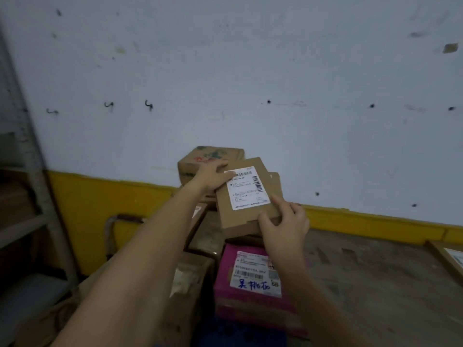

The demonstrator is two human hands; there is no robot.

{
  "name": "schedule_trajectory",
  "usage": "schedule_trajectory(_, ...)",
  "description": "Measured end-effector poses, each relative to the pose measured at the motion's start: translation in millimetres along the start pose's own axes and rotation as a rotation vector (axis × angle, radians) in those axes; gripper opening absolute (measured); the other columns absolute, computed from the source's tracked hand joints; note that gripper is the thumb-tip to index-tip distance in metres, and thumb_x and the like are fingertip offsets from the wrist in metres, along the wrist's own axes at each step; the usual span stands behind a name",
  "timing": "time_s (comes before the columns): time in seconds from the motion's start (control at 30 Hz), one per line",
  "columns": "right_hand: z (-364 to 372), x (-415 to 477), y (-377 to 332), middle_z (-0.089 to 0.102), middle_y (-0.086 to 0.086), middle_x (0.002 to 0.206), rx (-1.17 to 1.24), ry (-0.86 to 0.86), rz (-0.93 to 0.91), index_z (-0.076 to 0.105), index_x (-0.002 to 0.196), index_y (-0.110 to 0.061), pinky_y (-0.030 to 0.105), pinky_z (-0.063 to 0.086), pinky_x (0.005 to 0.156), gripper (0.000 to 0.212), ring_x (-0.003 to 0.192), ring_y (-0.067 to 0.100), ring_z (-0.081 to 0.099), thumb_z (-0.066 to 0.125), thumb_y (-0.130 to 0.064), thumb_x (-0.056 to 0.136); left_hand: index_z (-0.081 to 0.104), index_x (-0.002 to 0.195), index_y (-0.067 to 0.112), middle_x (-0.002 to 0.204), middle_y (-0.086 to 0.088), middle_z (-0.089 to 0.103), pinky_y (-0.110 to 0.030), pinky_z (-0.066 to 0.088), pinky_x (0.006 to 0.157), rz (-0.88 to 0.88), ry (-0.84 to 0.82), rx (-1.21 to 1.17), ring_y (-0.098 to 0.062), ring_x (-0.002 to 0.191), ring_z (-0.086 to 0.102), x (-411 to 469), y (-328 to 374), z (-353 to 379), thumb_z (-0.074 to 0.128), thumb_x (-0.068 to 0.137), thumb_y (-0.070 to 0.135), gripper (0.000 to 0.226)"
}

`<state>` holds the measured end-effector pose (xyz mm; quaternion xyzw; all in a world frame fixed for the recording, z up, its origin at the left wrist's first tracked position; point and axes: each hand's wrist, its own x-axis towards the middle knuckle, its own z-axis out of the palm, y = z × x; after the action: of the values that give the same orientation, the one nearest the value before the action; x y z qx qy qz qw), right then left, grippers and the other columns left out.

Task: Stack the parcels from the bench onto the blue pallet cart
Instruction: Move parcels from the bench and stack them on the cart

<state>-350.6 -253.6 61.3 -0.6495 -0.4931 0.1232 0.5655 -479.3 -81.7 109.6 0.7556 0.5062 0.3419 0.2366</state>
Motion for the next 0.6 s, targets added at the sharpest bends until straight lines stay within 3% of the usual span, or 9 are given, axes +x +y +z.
schedule_trajectory(0.1,29.8,-16.0,-10.3,0.031,-0.001,0.136,0.023,-0.075,-0.007,0.048,0.131,-0.031,0.025,0.026,0.097,0.044,0.125,0.013,0.020,0.056,-0.023,0.088,0.045,0.137,0.018,0.143,-0.009,0.042,-0.024,0.043,0.085,-0.089,0.046,0.002,-0.022,0.118,0.050,-17.7,-27.6,-20.3,0.058,0.089,0.037,0.054)
schedule_trajectory(0.2,58.2,-33.0,-17.2,0.028,0.000,0.140,0.007,-0.153,0.006,0.047,0.133,-0.029,0.026,0.024,0.100,0.045,0.126,0.014,0.018,0.055,-0.025,0.089,0.048,0.132,0.017,0.136,-0.009,0.048,-0.018,0.043,0.067,-0.165,0.073,-0.030,-0.017,0.099,0.054,-30.7,-56.7,-40.9,0.060,0.087,0.037,0.051)
schedule_trajectory(0.43,135.7,-51.8,-26.9,0.017,-0.006,0.140,-0.034,-0.262,0.061,0.048,0.130,-0.032,0.021,0.025,0.098,0.043,0.127,0.011,0.017,0.054,-0.030,0.088,0.051,0.130,0.013,0.128,-0.010,0.057,-0.029,0.047,0.082,-0.136,0.060,-0.011,-0.025,0.109,0.058,-16.6,-120.4,-69.7,0.062,0.088,0.031,0.047)
schedule_trajectory(0.6,193.0,-46.2,-29.2,0.011,-0.001,0.140,-0.060,-0.291,0.141,0.048,0.129,-0.027,0.022,0.027,0.102,0.041,0.126,0.014,0.016,0.053,-0.028,0.088,0.047,0.134,0.012,0.131,-0.011,0.054,-0.035,0.049,0.088,-0.129,-0.096,-0.071,-0.027,0.112,0.057,17.7,-169.1,-67.2,0.061,0.089,0.027,0.049)
